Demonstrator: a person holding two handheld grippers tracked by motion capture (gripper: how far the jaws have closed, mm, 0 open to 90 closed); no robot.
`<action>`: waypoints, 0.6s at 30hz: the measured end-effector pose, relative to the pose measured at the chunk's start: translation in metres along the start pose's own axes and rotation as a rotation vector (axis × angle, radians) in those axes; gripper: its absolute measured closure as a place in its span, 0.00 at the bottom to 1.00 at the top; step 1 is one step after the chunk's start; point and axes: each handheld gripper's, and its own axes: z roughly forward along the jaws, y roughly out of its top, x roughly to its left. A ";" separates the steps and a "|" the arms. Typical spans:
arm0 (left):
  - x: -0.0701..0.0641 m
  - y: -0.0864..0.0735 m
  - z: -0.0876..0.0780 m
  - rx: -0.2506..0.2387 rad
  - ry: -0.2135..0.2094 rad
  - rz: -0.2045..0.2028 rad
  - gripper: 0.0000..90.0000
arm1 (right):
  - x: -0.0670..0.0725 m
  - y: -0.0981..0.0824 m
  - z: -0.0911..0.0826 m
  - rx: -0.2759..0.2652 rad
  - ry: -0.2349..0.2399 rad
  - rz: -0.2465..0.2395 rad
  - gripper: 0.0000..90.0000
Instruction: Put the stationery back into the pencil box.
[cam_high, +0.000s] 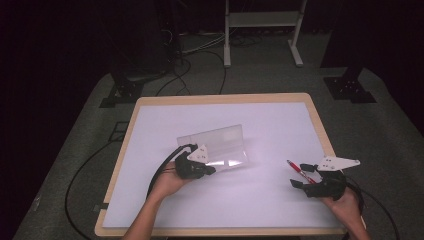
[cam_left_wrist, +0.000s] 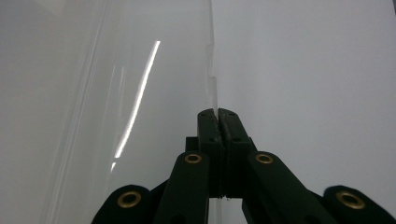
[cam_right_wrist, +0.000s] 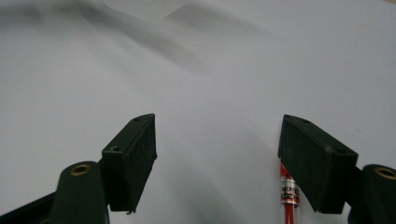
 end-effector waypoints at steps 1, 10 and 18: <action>0.000 0.000 0.000 0.000 0.000 0.000 0.99 | -0.001 -0.001 -0.001 0.003 -0.002 0.003 0.30; -0.010 0.008 0.025 0.010 -0.058 0.024 0.99 | -0.007 -0.006 -0.002 0.019 -0.014 0.018 0.30; -0.019 0.003 0.039 0.023 -0.096 0.021 0.99 | -0.008 -0.007 0.000 0.033 -0.021 0.026 0.31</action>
